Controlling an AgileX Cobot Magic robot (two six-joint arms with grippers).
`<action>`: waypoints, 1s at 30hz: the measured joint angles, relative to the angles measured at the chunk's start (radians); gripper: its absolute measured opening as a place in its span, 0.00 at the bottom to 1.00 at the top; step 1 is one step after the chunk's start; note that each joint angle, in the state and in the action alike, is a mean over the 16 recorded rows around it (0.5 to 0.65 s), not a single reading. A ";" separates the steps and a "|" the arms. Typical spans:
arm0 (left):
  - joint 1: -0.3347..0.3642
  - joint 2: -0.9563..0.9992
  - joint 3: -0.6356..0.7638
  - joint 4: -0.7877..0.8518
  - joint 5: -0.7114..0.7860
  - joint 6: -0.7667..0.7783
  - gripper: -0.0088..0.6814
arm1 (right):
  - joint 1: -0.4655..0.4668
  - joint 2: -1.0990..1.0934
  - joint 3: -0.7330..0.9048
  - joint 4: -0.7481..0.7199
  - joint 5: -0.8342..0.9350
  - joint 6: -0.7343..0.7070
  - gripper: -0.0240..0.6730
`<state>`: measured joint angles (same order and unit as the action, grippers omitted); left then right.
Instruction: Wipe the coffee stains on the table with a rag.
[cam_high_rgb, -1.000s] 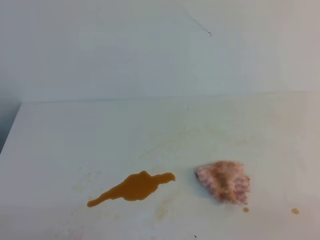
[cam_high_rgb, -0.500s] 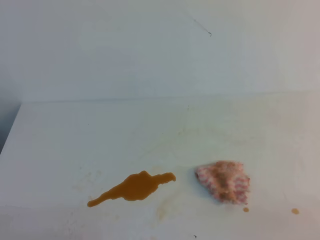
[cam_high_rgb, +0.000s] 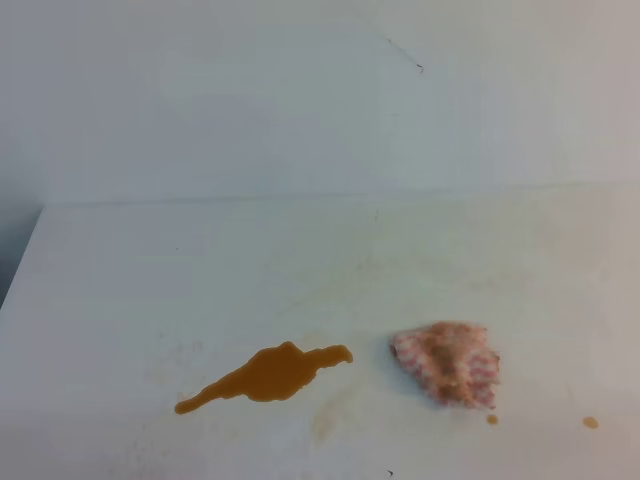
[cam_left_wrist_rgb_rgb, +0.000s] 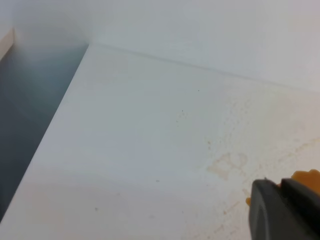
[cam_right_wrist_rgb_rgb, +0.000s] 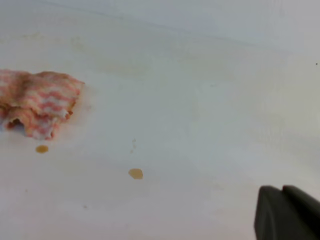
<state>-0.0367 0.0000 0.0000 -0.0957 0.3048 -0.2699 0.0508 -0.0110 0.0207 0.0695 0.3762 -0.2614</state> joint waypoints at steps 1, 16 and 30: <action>0.000 0.000 0.000 0.000 0.000 0.000 0.01 | 0.000 0.000 0.000 0.000 0.000 0.000 0.03; 0.000 0.000 0.000 0.014 0.000 0.000 0.01 | 0.000 0.000 0.000 0.000 0.000 0.000 0.03; 0.000 0.000 0.000 0.023 -0.001 0.000 0.01 | 0.000 0.000 0.004 0.020 -0.092 0.000 0.03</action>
<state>-0.0367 0.0000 0.0000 -0.0725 0.3036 -0.2699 0.0508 -0.0110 0.0249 0.0896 0.2842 -0.2614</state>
